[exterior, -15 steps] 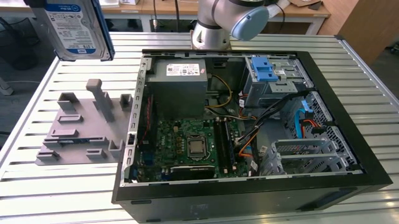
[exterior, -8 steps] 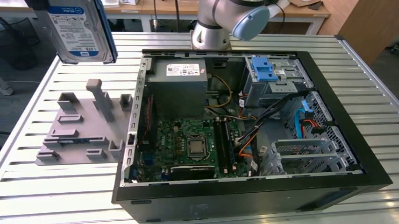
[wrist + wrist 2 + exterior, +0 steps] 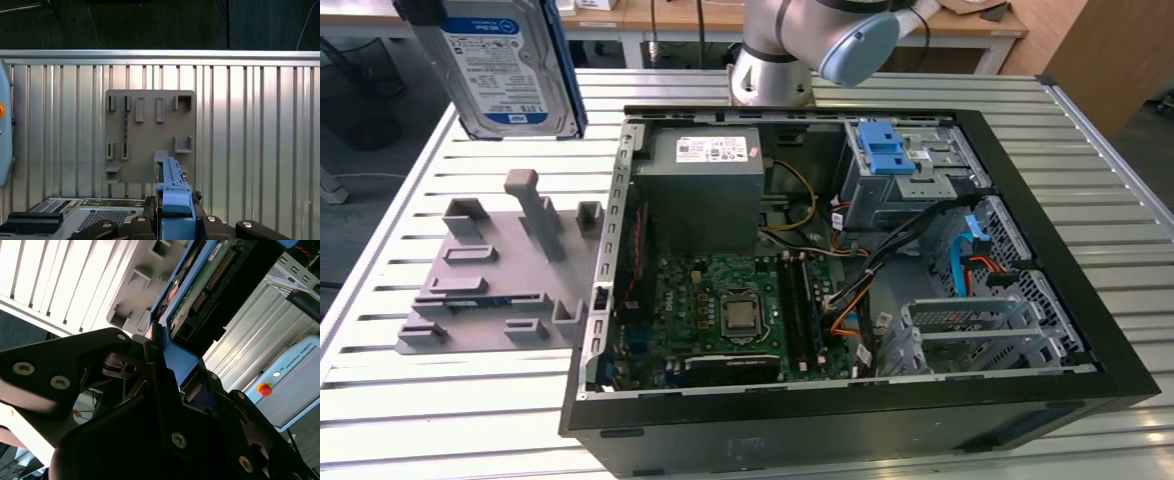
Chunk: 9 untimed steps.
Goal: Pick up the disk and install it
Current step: 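Pick up the disk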
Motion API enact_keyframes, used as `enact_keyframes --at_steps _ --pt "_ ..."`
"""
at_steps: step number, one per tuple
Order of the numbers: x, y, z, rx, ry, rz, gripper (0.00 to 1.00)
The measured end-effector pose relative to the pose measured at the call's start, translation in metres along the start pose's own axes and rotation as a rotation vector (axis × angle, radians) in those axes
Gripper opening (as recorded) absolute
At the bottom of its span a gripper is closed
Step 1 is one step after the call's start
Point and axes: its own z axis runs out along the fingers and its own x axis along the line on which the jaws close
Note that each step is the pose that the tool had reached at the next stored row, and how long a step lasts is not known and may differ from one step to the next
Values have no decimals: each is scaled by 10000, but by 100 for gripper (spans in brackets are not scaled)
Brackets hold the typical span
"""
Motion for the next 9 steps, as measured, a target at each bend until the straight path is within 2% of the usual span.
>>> enact_keyframes --at_steps 4,9 --pt "84 -17 4 1 0 -1 36" --pt "143 -128 8 -1 1 -1 36"
